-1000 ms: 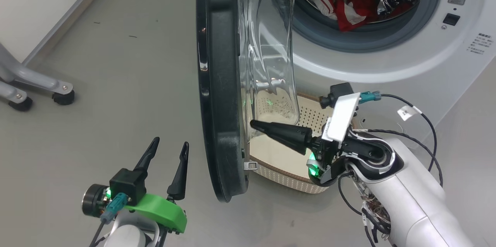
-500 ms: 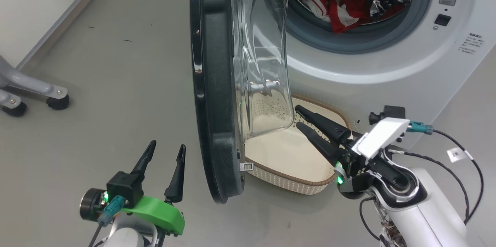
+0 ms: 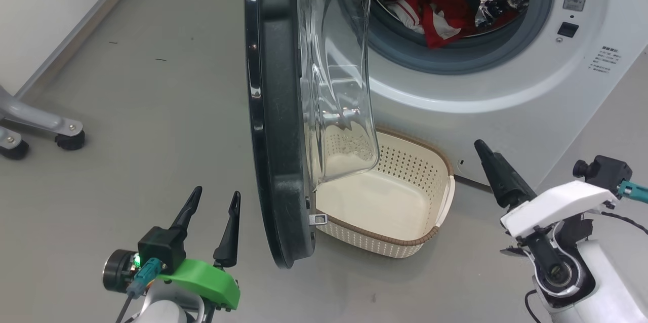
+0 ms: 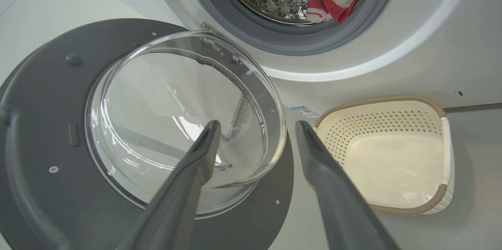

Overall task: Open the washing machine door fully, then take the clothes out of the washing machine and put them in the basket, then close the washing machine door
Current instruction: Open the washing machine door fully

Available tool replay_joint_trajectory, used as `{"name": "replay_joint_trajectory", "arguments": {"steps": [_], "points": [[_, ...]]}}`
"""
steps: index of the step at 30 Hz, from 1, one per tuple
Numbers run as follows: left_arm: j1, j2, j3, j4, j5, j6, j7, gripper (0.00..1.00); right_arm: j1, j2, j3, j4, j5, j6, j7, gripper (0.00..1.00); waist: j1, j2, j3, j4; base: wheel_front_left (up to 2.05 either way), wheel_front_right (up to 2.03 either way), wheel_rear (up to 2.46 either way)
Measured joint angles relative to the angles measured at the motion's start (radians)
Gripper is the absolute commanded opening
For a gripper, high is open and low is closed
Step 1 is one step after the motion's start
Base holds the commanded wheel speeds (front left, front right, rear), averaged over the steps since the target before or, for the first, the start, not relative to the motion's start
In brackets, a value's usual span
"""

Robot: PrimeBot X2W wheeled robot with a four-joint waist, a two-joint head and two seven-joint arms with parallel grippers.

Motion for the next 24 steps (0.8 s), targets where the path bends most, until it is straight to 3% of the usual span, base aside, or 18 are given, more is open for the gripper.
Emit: {"name": "replay_joint_trajectory", "arguments": {"steps": [11, 13, 19, 24], "points": [[0.009, 0.000, -0.002, 0.010, 0.000, 0.000, 0.000, 1.00, 0.028, -0.128, 0.037, 0.017, -0.453, 0.000, -0.369, 1.00, 0.0000, 0.0000, -0.012, -0.004, 0.00, 0.00, 0.00], [0.010, 0.000, -0.003, 0.011, 0.001, 0.000, 0.000, 1.00, 0.032, -0.134, 0.022, 0.030, -0.512, -0.019, -0.432, 1.00, 0.0000, 0.0000, -0.014, -0.004, 0.00, 0.00, 0.00], [0.010, 0.000, -0.003, 0.011, 0.001, 0.003, 0.000, 1.00, 0.043, -0.135, 0.022, 0.046, -0.669, -0.101, -0.399, 1.00, 0.0000, 0.0000, -0.017, -0.004, 0.00, 0.00, 0.00], [0.010, 0.000, -0.004, 0.011, 0.001, 0.003, 0.000, 1.00, 0.073, -0.109, 0.030, 0.053, -0.747, -0.135, -0.386, 1.00, 0.0000, 0.0000, -0.016, -0.004, 0.00, 0.00, 0.00]]}}
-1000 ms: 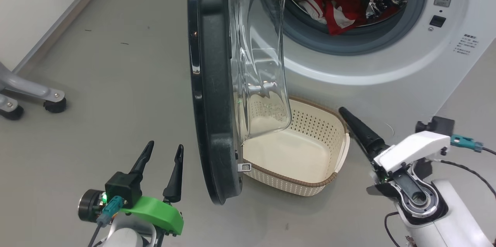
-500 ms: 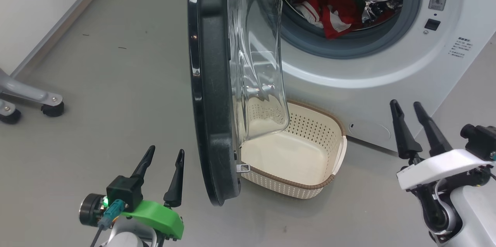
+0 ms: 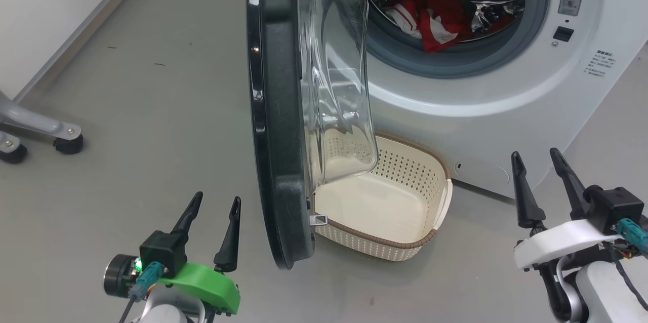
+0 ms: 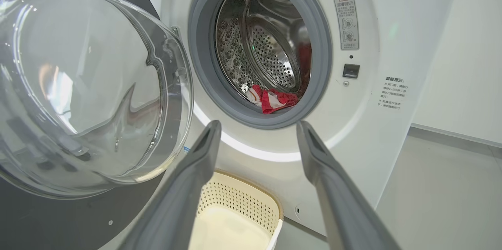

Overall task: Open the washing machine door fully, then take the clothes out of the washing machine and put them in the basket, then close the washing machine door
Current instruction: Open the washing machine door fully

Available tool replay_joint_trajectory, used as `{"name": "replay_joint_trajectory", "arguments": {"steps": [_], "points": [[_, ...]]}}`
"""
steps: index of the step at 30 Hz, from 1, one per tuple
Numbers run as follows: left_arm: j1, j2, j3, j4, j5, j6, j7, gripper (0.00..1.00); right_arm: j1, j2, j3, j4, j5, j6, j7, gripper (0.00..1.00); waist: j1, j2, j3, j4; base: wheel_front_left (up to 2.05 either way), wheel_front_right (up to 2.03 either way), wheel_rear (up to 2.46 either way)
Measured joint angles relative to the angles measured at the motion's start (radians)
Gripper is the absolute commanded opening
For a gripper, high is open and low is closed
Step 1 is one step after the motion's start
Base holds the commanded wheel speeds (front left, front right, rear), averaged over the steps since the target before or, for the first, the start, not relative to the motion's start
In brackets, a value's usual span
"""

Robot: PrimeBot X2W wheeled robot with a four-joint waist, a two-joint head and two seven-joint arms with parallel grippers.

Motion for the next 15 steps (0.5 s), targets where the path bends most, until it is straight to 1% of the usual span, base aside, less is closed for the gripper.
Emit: {"name": "replay_joint_trajectory", "arguments": {"steps": [3, 6, 15], "points": [[0.000, 0.000, 0.000, 0.000, 0.000, 0.000, 0.000, 1.00, 0.002, 0.036, -0.025, -0.021, -0.035, -0.021, 0.000, 1.00, 0.0000, 0.0000, 0.002, -0.001, 0.00, 0.00, 0.00], [0.000, 0.000, 0.000, 0.000, 0.000, 0.000, 0.000, 1.00, 0.016, 0.057, -0.037, -0.027, -0.054, -0.032, 0.000, 1.00, 0.0000, 0.0000, 0.004, -0.002, 0.00, 0.00, 0.00], [0.000, 0.000, 0.000, 0.000, 0.000, 0.001, 0.000, 1.00, 0.066, 0.113, -0.063, -0.031, -0.103, -0.033, 0.001, 1.00, 0.0000, 0.0000, 0.005, -0.003, 0.00, 0.00, 0.00]]}}
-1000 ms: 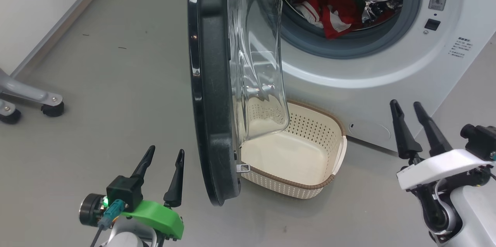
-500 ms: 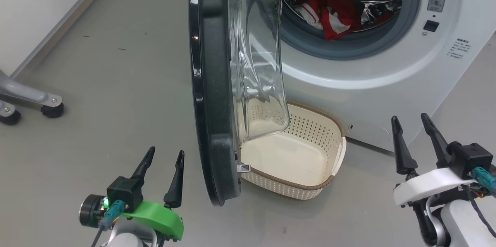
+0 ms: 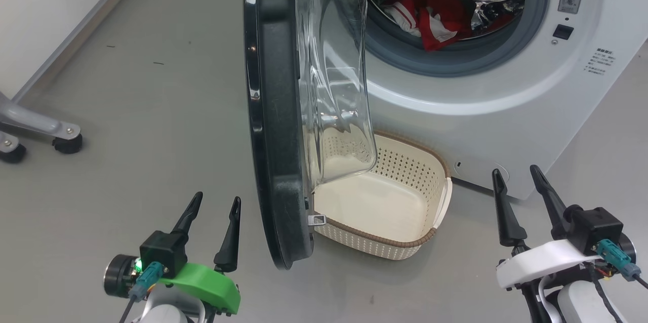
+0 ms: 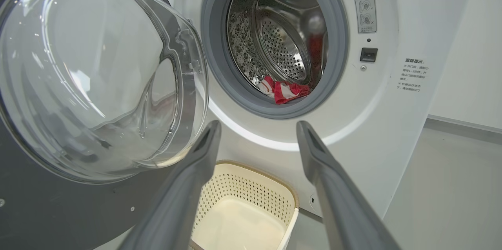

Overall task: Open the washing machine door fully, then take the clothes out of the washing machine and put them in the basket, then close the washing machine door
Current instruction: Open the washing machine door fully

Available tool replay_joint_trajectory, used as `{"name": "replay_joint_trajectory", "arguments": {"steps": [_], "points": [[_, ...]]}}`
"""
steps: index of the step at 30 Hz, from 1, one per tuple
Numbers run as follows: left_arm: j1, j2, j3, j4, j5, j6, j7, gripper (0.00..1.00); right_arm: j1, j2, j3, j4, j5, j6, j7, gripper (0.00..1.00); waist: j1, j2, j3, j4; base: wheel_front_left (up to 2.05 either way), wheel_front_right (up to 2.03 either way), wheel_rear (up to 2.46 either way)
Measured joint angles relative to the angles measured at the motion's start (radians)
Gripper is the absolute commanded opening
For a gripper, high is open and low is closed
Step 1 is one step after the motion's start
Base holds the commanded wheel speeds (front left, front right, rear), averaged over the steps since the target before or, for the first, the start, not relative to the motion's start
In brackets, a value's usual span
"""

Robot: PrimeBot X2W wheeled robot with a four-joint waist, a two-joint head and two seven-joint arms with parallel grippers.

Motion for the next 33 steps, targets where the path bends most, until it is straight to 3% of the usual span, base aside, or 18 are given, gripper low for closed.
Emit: {"name": "replay_joint_trajectory", "arguments": {"steps": [25, 26, 27, 28, 33], "points": [[0.000, 0.000, 0.000, 0.004, 0.000, 0.006, 0.000, 1.00, 0.033, 0.062, -0.044, 0.001, -0.100, 0.042, 0.000, 1.00, 0.0000, 0.0000, -0.005, -0.003, 0.00, 0.00, 0.00], [0.000, 0.000, 0.000, 0.005, 0.000, 0.006, 0.000, 0.75, 0.033, 0.064, -0.047, 0.001, -0.100, 0.045, 0.000, 1.00, 0.0000, 0.0000, -0.005, -0.003, 0.00, 0.00, 0.00], [0.000, 0.000, 0.000, 0.005, 0.000, 0.007, 0.000, 0.32, 0.033, 0.068, -0.049, 0.001, -0.100, 0.046, 0.000, 1.00, 0.0000, 0.0000, -0.005, -0.003, 0.00, 0.00, 0.00], [0.000, 0.000, 0.000, 0.005, 0.000, 0.008, 0.000, 0.00, 0.033, 0.071, -0.051, 0.002, -0.102, 0.046, 0.000, 1.00, 0.0000, 0.0000, -0.005, -0.004, 0.00, 0.00, 0.00], [0.000, 0.000, 0.002, 0.005, 0.000, 0.009, 0.000, 0.00, 0.033, 0.078, -0.064, 0.003, -0.113, 0.058, 0.000, 1.00, 0.0000, 0.0000, -0.004, -0.004, 0.00, 0.00, 0.00]]}}
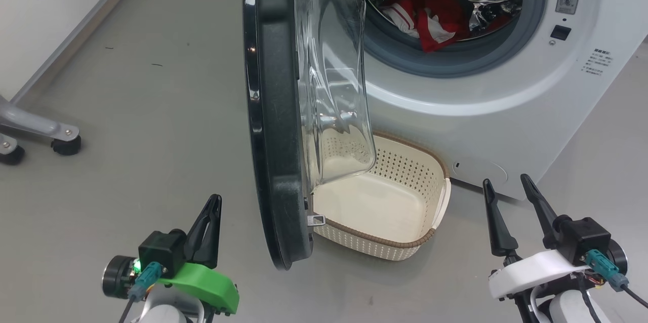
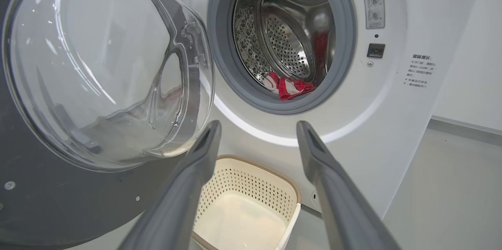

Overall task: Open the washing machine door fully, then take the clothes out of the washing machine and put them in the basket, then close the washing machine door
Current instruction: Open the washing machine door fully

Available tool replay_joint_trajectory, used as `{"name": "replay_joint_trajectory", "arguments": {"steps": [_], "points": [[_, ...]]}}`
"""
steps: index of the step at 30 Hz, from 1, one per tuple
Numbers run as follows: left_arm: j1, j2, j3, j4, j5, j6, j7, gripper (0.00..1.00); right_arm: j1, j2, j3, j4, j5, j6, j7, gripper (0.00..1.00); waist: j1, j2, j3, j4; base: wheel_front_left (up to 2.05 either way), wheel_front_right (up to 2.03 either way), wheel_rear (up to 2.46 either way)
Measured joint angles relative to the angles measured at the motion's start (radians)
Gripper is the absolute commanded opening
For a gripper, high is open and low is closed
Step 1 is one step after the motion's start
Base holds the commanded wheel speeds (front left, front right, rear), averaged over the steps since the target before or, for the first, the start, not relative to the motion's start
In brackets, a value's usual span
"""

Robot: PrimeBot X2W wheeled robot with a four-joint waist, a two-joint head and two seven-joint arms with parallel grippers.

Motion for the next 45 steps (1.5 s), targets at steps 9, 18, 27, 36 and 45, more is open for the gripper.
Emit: {"name": "replay_joint_trajectory", "arguments": {"steps": [9, 18, 27, 36, 45], "points": [[-0.001, 0.000, 0.034, -0.052, 0.011, 0.028, 0.000, 0.00, 0.005, 0.013, -0.023, 0.005, -0.013, 0.019, 0.000, 1.00, 0.0000, 0.0000, 0.001, 0.006, 0.00, 0.00, 0.00], [-0.055, 0.002, 0.080, -0.255, 0.072, 0.049, 0.000, 0.00, 0.011, 0.027, -0.042, 0.007, -0.040, 0.032, 0.000, 1.00, 0.0000, 0.0000, 0.000, 0.012, 0.00, 0.00, 0.00], [-0.127, 0.002, 0.054, -0.523, 0.156, 0.043, -0.006, 0.00, 0.014, 0.037, -0.048, 0.015, -0.055, 0.050, 0.000, 1.00, 0.0000, 0.0000, -0.011, 0.014, 0.00, 0.00, 0.00], [-0.123, 0.004, -0.084, -0.652, 0.170, -0.042, -0.006, 0.00, 0.015, 0.049, -0.048, 0.021, -0.065, 0.066, 0.000, 1.00, 0.0000, 0.0000, -0.017, 0.013, 0.00, 0.00, 0.00], [-0.040, 0.010, -0.237, -0.662, 0.111, -0.094, 0.019, 0.00, 0.019, 0.058, -0.052, 0.027, -0.067, 0.071, 0.000, 1.00, 0.0000, 0.0000, -0.022, 0.014, 0.00, 0.00, 0.00]]}}
